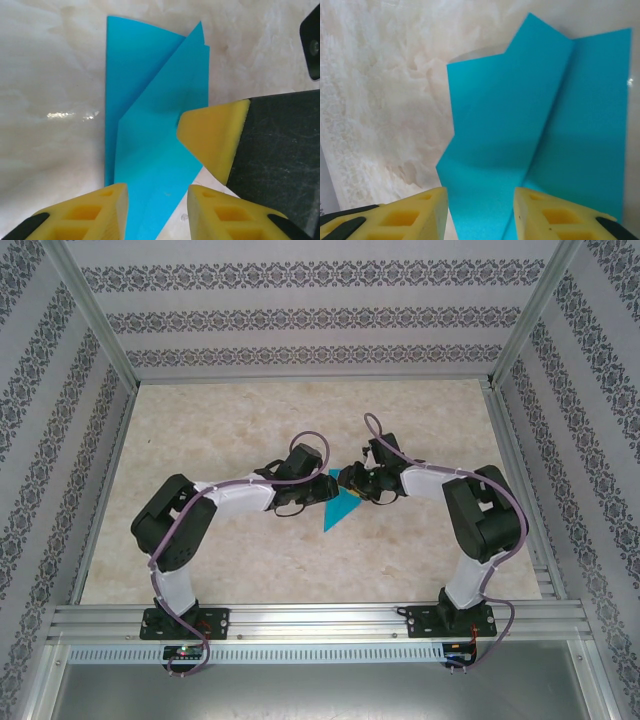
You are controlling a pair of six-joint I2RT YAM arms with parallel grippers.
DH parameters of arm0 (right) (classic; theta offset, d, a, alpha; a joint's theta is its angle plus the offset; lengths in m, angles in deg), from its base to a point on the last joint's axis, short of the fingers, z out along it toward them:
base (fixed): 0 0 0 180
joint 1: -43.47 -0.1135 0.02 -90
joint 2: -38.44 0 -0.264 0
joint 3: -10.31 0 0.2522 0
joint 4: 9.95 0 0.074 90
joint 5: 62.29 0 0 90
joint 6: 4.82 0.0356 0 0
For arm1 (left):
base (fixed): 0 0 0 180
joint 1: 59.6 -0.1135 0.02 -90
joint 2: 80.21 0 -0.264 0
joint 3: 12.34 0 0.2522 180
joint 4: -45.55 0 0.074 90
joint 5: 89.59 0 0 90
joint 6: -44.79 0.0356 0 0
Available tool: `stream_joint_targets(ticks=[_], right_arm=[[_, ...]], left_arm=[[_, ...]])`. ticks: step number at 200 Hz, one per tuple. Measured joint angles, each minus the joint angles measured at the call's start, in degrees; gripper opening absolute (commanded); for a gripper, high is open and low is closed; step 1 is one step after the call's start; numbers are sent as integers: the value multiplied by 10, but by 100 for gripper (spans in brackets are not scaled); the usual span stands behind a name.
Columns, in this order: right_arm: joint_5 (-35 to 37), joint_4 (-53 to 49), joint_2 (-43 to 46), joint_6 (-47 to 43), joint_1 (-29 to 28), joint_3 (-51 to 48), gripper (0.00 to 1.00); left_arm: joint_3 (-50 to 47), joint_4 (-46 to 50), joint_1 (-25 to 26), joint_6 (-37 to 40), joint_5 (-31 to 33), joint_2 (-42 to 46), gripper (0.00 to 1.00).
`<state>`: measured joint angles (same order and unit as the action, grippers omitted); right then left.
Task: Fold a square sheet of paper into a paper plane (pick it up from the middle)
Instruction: Fourth fold the wing at the center of the table, then pick up the paper from the center of the table.
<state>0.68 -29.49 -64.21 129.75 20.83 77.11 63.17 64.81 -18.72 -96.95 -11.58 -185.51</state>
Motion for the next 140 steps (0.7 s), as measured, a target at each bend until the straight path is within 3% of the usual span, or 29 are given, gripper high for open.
stream_joint_targets(ticks=[140], right_arm=[[18,-13,-16,6,-2,6,39]], left_arm=[[5,4,-7,0,4,-48,24]])
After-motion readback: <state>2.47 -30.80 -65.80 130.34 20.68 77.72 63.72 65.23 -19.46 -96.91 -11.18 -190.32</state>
